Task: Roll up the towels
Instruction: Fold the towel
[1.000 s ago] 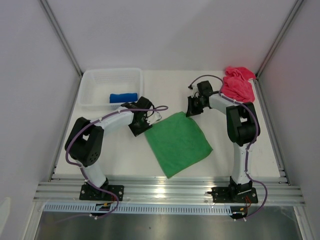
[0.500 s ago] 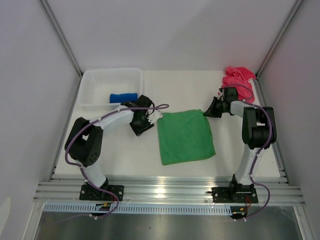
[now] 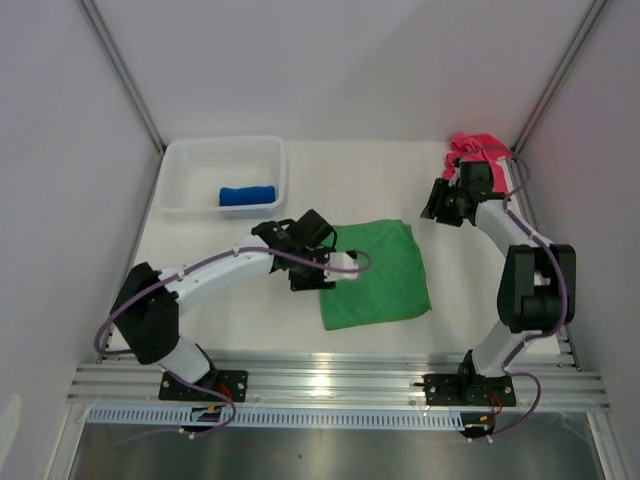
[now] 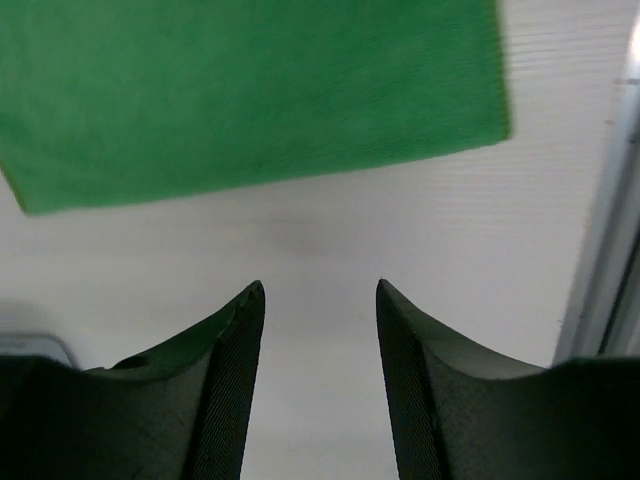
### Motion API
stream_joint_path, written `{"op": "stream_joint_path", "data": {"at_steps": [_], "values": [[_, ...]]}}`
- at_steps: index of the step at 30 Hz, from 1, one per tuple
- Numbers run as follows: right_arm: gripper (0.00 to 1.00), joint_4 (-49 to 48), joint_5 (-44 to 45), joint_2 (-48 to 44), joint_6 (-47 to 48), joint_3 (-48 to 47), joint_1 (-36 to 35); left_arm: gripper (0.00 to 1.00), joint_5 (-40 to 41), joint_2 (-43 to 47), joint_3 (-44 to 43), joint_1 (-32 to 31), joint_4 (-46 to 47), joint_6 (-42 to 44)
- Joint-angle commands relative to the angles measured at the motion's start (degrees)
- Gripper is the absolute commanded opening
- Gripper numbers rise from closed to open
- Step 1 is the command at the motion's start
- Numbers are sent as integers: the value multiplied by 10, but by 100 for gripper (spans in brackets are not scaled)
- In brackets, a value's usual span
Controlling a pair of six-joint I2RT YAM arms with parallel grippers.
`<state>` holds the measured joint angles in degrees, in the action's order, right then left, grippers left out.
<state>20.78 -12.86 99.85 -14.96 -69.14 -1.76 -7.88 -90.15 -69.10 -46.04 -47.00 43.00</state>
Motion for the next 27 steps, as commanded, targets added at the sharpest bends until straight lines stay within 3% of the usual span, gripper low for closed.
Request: {"op": "stream_joint_path", "data": {"at_steps": [1, 4, 7, 10, 14, 18, 22, 27], "values": [[55, -3, 54, -118, 92, -26, 11, 52, -74, 73, 47, -55, -8, 117], [60, -68, -8, -176, 85, 8, 39, 54, -114, 93, 97, -79, 44, 168], [74, -154, -145, -222, 42, 60, 83, 54, -125, 82, 124, -83, 96, 201], [71, -190, -286, -237, 30, 96, 126, 55, -141, 69, 144, -90, 121, 207], [64, -137, -257, -244, 67, 110, 125, 55, -138, 57, 167, -117, 184, 205], [64, -106, -207, -271, 143, 131, 89, 54, -152, 43, 173, -129, 189, 206], [65, -147, -239, -319, 197, 180, 84, 49, -169, 30, 183, -130, 179, 197], [68, -56, -305, -355, 397, 188, 83, 49, -177, 10, 176, -126, 150, 229]]}}
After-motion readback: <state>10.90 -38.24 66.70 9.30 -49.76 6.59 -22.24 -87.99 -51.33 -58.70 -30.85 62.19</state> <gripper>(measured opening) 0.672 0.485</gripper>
